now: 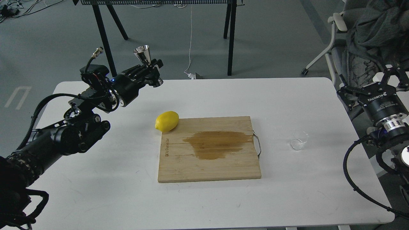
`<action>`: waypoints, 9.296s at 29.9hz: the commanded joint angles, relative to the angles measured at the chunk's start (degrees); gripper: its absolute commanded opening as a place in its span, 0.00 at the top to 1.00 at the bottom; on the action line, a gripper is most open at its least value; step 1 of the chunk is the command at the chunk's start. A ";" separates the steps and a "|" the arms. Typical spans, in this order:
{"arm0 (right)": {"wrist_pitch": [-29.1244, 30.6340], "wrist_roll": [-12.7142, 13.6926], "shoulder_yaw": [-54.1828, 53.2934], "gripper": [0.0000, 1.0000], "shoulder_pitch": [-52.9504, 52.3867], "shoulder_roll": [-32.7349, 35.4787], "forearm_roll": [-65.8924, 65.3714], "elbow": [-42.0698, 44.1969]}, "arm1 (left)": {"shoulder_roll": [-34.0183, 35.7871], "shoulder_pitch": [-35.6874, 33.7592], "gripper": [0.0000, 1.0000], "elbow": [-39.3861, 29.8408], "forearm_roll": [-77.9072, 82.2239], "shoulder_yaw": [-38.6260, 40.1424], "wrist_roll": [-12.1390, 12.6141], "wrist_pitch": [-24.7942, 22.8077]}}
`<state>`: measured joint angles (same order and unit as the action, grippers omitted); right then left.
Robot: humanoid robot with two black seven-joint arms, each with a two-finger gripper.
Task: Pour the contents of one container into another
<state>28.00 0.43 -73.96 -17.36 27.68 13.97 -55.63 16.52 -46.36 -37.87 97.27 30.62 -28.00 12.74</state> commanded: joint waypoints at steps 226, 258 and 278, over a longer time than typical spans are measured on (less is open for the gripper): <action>0.00 -0.08 0.57 0.00 0.75 0.00 -0.09 0.35 | -8.79 17.53 0.06 -0.98 -0.07 -18.32 0.00 15.26; 0.00 0.45 0.30 0.00 1.72 0.35 0.00 0.26 | 21.71 22.20 0.06 -35.43 -29.05 -9.20 0.00 2.06; 0.00 7.20 -0.14 0.00 2.07 0.79 7.01 -1.23 | 20.74 17.62 0.04 -16.81 -68.24 15.96 0.00 -40.74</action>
<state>28.00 4.89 -74.03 -15.52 28.35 16.61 -55.99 38.01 -28.53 -58.59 36.23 46.58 -27.99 -28.00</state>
